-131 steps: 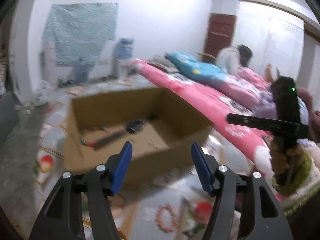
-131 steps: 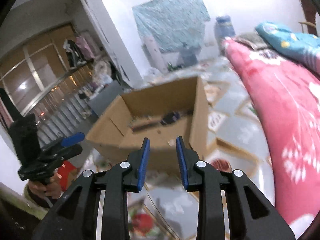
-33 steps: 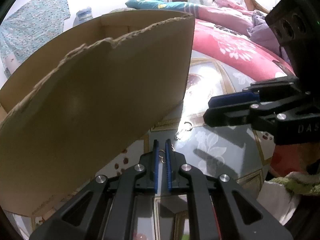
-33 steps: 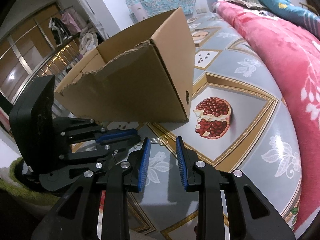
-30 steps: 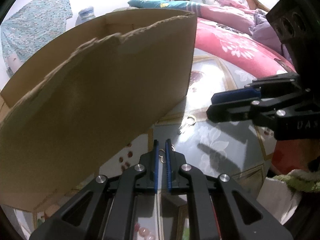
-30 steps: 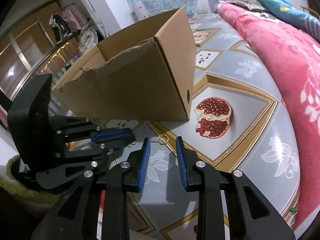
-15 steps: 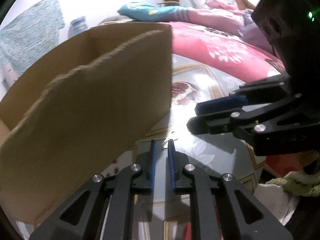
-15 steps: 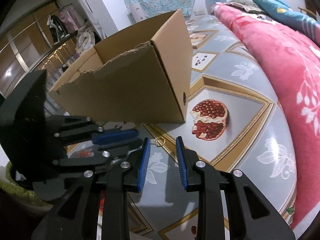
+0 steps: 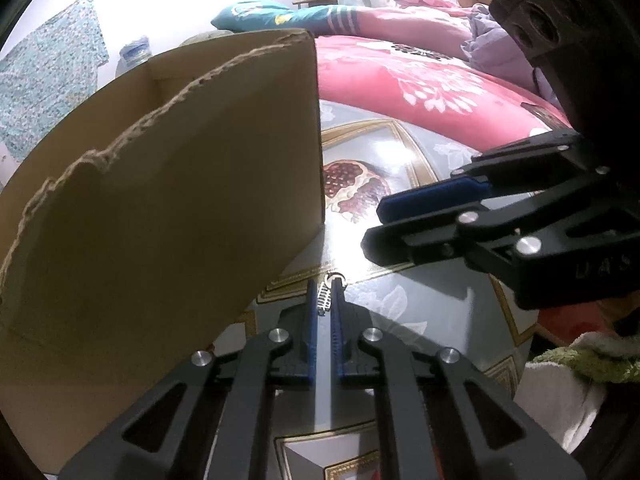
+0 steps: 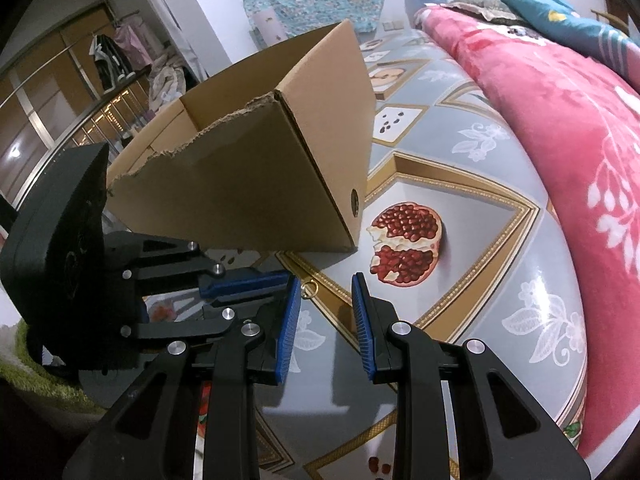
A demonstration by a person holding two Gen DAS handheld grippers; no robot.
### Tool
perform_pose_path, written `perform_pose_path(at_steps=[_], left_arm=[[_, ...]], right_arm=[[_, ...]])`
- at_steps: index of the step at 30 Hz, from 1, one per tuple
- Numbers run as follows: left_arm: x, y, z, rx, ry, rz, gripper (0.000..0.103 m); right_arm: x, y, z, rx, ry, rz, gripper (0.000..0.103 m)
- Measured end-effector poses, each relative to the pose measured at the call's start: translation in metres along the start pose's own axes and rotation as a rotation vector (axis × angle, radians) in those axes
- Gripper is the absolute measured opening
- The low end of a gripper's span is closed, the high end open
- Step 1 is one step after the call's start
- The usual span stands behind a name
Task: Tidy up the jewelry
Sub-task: 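Close the left gripper on a small silver spring-clasp charm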
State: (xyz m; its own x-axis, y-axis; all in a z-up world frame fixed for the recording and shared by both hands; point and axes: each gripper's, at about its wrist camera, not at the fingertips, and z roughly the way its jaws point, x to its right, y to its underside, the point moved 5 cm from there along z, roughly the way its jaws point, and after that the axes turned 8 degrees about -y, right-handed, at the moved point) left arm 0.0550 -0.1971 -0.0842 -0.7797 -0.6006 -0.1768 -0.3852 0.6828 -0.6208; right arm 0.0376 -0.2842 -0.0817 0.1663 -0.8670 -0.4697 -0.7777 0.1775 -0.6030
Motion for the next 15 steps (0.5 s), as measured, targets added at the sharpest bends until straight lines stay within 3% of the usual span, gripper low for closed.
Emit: perform_pose_path(at_steps=[10,15], left_arm=[[-0.005,0.007,-0.005,-0.012,0.0,-0.056,0.005],[-0.014,0.012,-0.008,-0.026,-0.004,-0.106,0.004]], right_arm=[[-0.001,0.0,0.0,-0.002,0.004,-0.009,0.026],[-0.011,0.003,0.009,-0.021,0.034,-0.076,0.026]])
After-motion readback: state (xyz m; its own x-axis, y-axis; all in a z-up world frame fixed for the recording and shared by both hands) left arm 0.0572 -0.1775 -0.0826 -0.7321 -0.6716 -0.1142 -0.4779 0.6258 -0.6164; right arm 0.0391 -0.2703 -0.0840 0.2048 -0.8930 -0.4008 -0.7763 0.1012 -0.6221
